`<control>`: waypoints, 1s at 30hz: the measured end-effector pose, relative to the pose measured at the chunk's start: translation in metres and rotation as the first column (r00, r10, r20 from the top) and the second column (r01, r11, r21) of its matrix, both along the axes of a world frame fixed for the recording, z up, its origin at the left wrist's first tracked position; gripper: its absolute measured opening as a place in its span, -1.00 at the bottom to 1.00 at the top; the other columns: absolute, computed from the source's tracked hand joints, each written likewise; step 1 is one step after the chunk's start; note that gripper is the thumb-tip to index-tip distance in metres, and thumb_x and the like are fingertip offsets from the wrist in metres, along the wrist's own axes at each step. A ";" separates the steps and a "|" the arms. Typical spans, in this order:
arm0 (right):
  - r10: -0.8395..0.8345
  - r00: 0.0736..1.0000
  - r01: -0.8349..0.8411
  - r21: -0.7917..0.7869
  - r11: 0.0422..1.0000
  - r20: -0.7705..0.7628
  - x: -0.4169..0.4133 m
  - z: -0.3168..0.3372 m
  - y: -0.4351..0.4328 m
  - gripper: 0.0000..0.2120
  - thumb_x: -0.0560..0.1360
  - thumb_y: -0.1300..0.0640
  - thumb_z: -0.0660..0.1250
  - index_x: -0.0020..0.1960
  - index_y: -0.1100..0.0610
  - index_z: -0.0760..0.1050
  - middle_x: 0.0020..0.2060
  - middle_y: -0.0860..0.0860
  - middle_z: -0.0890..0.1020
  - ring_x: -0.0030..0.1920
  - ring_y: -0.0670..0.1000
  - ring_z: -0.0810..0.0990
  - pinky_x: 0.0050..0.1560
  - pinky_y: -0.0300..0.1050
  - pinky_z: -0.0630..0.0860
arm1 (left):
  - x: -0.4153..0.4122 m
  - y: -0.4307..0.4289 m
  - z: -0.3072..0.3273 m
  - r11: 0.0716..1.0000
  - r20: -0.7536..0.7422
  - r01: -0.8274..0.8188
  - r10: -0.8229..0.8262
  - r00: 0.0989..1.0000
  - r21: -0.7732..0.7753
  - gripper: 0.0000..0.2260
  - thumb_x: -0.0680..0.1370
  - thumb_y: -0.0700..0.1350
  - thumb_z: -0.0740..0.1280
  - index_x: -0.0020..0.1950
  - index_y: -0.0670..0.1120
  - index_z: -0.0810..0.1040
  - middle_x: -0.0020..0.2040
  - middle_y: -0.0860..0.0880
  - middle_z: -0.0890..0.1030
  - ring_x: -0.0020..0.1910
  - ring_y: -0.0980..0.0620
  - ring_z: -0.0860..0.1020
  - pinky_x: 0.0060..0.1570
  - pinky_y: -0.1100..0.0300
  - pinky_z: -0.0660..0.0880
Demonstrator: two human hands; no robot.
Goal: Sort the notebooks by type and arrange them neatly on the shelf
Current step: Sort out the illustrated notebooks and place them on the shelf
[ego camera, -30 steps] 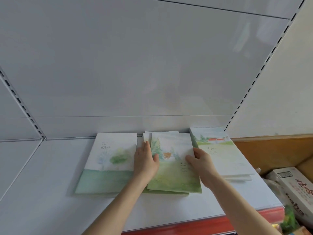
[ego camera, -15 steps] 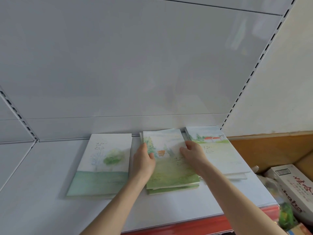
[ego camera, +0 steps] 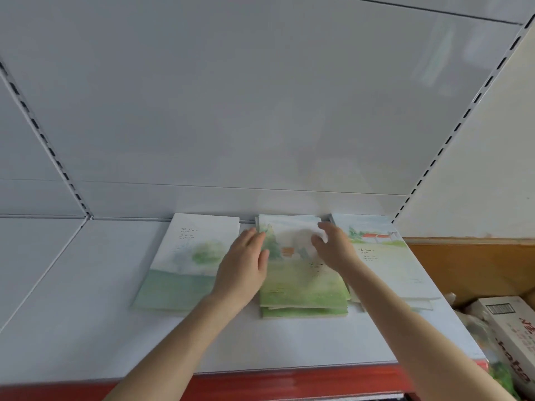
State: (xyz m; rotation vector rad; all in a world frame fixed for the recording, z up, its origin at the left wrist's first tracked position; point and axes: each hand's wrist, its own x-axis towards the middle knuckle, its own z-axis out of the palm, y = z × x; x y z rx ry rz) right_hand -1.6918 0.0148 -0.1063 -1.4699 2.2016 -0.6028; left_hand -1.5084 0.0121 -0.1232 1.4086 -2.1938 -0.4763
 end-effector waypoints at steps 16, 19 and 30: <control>0.558 0.756 -0.625 -0.123 0.771 -0.344 0.321 0.068 -0.075 -0.51 0.59 0.03 0.15 0.45 0.19 0.20 0.41 0.08 0.33 0.43 0.10 0.20 0.38 -0.12 0.15 | 0.318 0.043 0.050 0.944 0.501 -0.264 0.328 0.801 -0.196 -0.55 0.48 0.09 0.07 0.08 -0.13 0.63 -0.05 -0.10 0.68 -0.03 -0.10 0.65 -0.11 -0.01 0.57; 0.622 0.699 -0.699 -0.152 0.699 -0.353 0.429 0.080 -0.073 -0.54 0.59 0.03 0.15 0.42 0.21 0.23 0.38 0.10 0.36 0.41 0.11 0.23 0.36 -0.11 0.16 | 0.416 0.059 0.064 0.897 0.496 -0.359 0.442 0.747 -0.258 -0.56 0.47 0.09 0.10 0.08 -0.13 0.63 -0.06 -0.10 0.68 -0.05 -0.11 0.65 -0.13 -0.02 0.57; 0.811 0.464 -0.886 -0.198 0.420 -0.357 0.775 0.117 -0.053 -0.49 0.59 0.01 0.16 0.47 0.18 0.17 0.43 0.07 0.30 0.45 0.07 0.17 0.40 -0.13 0.13 | 0.713 0.126 0.093 0.705 0.418 -0.654 0.700 0.579 -0.275 -0.47 0.62 0.16 -0.10 0.53 -0.05 0.04 0.50 -0.10 0.19 0.50 -0.07 0.10 0.46 0.05 0.03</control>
